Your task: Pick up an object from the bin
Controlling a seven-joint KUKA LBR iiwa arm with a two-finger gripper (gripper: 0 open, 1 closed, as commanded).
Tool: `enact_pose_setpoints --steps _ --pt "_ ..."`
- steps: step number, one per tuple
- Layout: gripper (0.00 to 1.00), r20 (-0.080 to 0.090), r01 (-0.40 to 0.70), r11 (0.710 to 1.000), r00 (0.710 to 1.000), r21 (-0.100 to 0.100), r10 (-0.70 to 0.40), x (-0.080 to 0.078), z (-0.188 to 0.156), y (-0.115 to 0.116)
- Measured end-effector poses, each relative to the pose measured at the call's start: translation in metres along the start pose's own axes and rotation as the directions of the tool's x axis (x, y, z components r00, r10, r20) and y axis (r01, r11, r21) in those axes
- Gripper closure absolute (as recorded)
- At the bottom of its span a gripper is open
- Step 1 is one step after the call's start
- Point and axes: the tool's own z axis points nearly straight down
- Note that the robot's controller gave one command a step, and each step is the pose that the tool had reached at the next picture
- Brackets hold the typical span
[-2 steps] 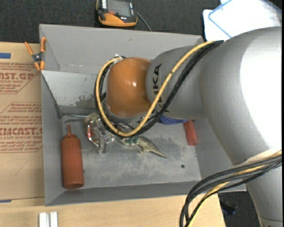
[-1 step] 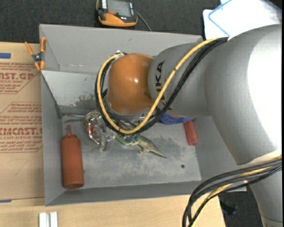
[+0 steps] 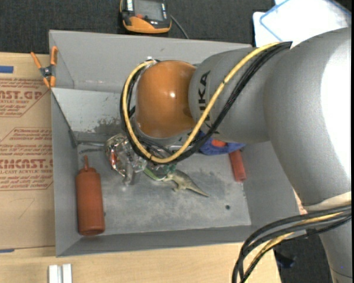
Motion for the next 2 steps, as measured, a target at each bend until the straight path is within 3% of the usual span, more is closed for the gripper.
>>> enact_pose_setpoints --steps 2 --pt "1.00 -0.001 0.000 1.000 1.000 0.000 0.000 0.000 -0.032 0.001"
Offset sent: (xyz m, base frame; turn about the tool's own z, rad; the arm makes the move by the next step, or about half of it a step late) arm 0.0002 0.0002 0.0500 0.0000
